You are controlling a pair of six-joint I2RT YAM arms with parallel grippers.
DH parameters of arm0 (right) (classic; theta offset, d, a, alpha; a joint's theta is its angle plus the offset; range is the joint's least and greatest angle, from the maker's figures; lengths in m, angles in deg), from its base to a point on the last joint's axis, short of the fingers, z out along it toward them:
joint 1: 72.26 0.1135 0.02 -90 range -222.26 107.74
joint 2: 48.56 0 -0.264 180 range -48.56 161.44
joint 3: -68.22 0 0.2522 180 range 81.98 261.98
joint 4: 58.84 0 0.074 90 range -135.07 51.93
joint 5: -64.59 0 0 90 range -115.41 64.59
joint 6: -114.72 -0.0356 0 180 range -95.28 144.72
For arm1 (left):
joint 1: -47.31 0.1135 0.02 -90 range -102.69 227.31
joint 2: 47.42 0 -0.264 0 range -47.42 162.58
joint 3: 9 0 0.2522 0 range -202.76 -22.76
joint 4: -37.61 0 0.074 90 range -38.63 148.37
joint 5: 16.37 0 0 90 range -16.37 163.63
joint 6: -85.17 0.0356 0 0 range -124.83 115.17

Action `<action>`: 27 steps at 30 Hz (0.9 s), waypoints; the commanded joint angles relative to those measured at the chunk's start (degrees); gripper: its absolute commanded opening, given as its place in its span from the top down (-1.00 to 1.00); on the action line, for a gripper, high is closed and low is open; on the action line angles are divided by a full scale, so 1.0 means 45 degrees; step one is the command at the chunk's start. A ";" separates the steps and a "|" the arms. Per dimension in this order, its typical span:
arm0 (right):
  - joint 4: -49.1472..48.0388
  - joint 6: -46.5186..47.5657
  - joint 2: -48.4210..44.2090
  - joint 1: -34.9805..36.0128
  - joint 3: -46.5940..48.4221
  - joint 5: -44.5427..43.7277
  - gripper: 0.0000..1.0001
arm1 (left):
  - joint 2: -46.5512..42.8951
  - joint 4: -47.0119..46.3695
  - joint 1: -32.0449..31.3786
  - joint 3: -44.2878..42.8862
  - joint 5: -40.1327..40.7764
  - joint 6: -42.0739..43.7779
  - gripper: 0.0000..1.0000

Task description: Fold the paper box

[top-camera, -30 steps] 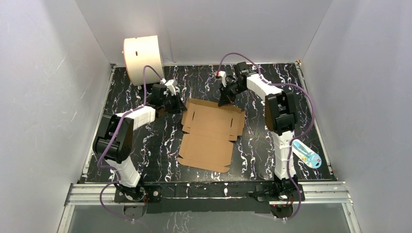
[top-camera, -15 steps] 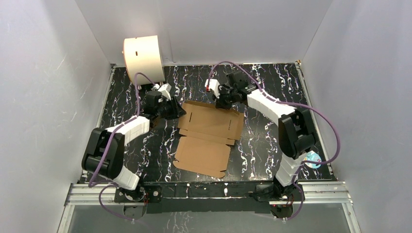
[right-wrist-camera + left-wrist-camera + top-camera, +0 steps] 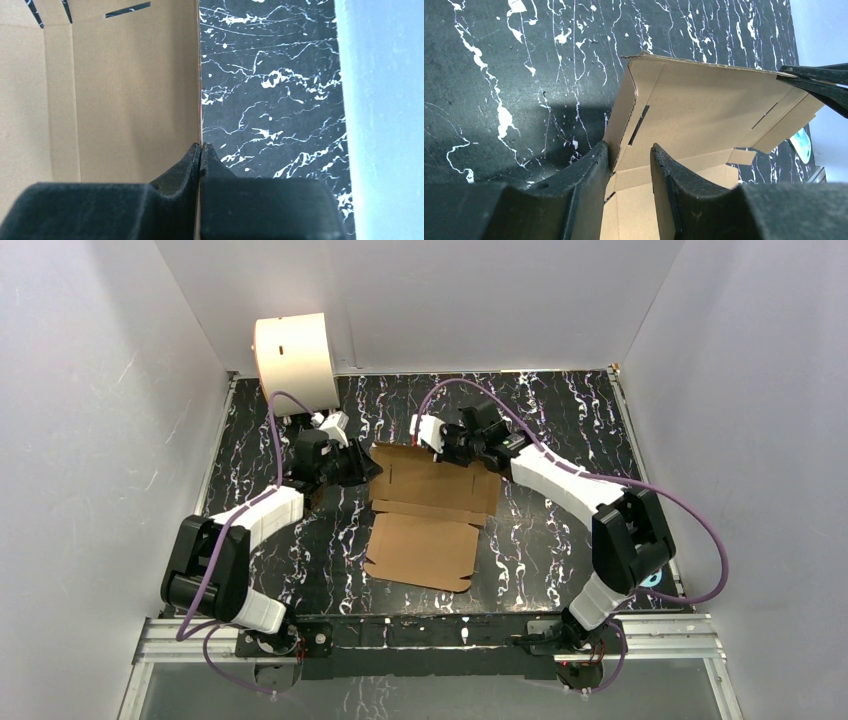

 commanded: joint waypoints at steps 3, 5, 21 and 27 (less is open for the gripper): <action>-0.2367 0.0974 -0.1138 0.0425 -0.0816 -0.0592 0.92 | -0.0402 -0.0916 -0.0086 0.0162 0.0023 0.0076 0.31; -0.2641 0.1134 -0.1306 0.0664 -0.1196 -0.0828 0.91 | -0.0364 -0.1254 -0.0076 0.0499 -0.0075 -0.0135 0.32; -0.5040 0.2048 -0.3358 0.3306 -0.4521 -0.4071 0.93 | -0.2248 -0.2277 -0.0086 0.3123 0.0401 -0.0734 0.29; -0.5370 0.2030 -0.3800 0.3811 -0.5175 -0.4609 0.94 | -0.3489 -0.2510 -0.0076 0.3962 0.0918 -0.0482 0.15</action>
